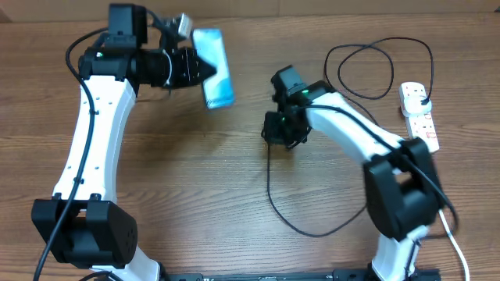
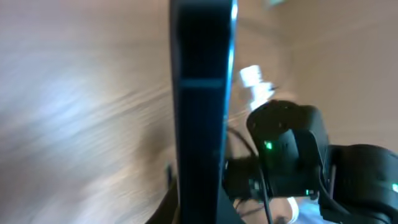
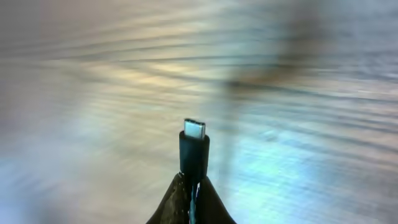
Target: Plug charger to phone and switch on socket
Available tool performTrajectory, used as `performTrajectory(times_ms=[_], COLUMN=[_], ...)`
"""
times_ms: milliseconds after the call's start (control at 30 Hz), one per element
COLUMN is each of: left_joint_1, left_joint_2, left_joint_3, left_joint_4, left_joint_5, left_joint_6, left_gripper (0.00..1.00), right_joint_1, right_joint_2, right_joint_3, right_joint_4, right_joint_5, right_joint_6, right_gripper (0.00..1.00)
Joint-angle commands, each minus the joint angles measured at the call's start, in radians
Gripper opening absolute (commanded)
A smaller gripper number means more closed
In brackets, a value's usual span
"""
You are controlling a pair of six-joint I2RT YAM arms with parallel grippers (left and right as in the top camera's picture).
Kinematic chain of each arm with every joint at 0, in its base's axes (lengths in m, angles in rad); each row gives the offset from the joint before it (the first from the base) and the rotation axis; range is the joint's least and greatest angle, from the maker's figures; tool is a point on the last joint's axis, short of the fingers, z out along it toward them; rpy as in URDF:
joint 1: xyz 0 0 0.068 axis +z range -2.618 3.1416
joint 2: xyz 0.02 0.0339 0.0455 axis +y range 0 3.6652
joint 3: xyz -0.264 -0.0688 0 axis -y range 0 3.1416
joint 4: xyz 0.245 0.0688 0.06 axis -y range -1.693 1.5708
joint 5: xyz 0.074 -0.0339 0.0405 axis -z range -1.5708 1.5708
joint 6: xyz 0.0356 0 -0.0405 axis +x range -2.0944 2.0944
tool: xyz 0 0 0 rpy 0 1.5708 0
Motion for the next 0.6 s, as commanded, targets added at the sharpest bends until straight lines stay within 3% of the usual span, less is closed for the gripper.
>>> performTrajectory(times_ms=[0,200,467,567], left_joint_1=[0.035,0.039,0.033,0.034], left_joint_2=[-0.002,-0.002,-0.002,-0.002], left_joint_3=[0.012,0.012,0.012,0.012], left_joint_4=[0.104,0.194,0.194,0.179], left_joint_5=[0.401,0.492,0.549,0.481], left_joint_6=[0.045,0.046,0.062,0.061], left_gripper=[0.04,0.04,0.04,0.04], right_joint_1=[-0.013,-0.01,0.067,0.079], right_joint_2=[-0.184,-0.369,-0.399,-0.399], right_joint_3=[0.046,0.046,0.046,0.046], right_joint_4=[0.008,-0.013,-0.021,-0.018], right_joint_5=[-0.229,-0.291,-0.288,-0.124], right_joint_6=[-0.149,-0.181,-0.204,-0.103], right_gripper=[0.04,0.04,0.04,0.04])
